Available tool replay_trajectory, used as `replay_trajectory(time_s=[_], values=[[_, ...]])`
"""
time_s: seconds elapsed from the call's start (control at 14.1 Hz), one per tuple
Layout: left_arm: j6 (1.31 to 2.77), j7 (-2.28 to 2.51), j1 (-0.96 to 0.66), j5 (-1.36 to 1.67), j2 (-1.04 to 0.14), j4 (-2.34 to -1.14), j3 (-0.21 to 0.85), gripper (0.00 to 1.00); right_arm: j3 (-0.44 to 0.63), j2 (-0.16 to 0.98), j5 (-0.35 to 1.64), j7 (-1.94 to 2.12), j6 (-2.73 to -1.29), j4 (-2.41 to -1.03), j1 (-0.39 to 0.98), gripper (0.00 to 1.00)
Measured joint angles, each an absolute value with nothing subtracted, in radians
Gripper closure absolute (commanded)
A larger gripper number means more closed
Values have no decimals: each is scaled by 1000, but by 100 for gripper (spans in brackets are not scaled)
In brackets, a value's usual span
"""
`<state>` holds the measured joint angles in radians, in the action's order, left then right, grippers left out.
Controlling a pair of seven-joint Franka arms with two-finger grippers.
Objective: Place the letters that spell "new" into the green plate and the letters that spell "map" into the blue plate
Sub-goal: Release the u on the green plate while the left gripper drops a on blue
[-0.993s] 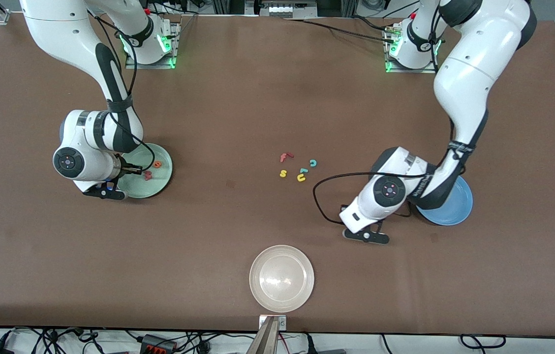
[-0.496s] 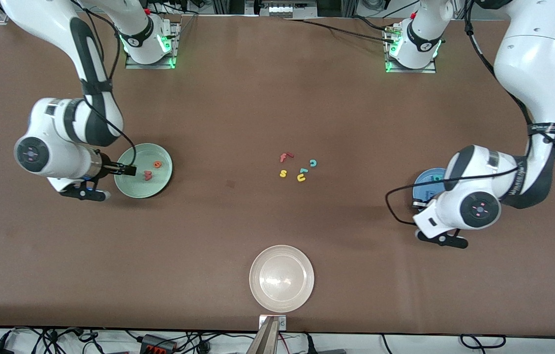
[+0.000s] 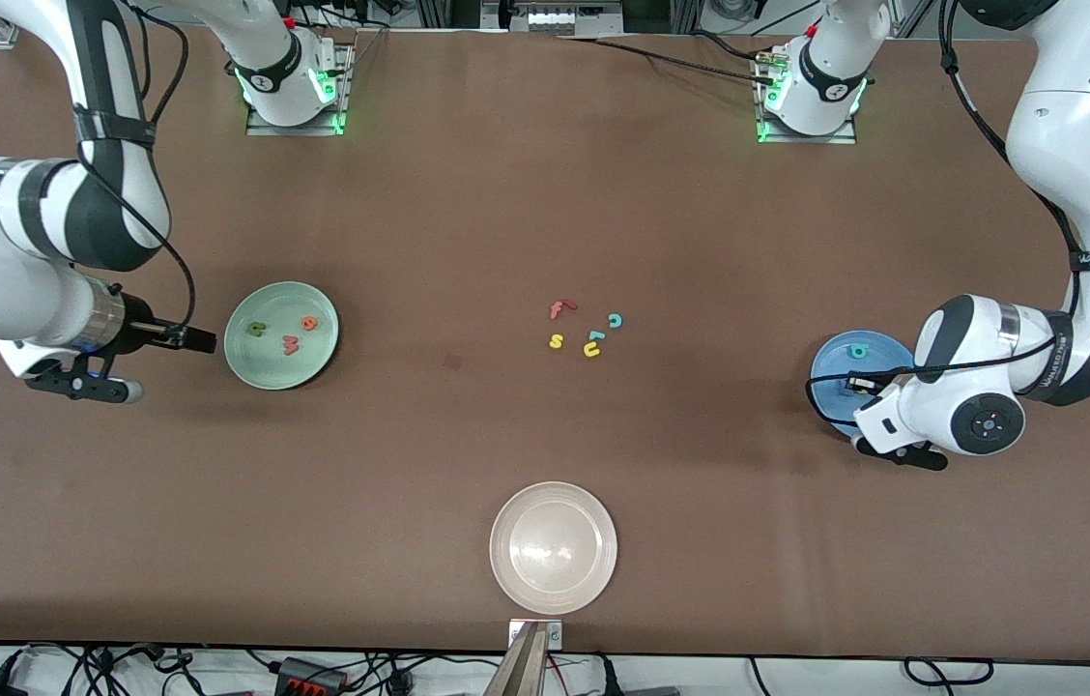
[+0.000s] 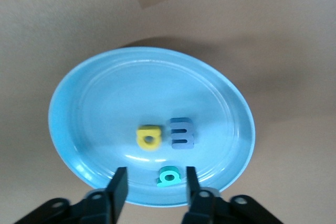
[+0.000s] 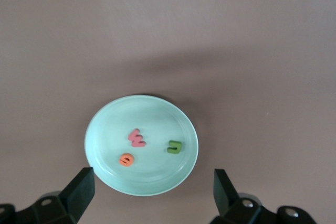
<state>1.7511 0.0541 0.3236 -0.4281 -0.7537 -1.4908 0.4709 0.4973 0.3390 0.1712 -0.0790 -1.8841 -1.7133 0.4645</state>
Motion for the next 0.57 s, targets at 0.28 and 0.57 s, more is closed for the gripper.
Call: replay_trajectory(time_s=[0.28,0.57], values=[[1727,56,317,-428,-701,-1432,534,0,490,304,171,-75,-1872,-1610,452,0],[1624,56,315,-413,-612,-1345,601,0,302,250,156,-75,-1778,-1502,209,0]])
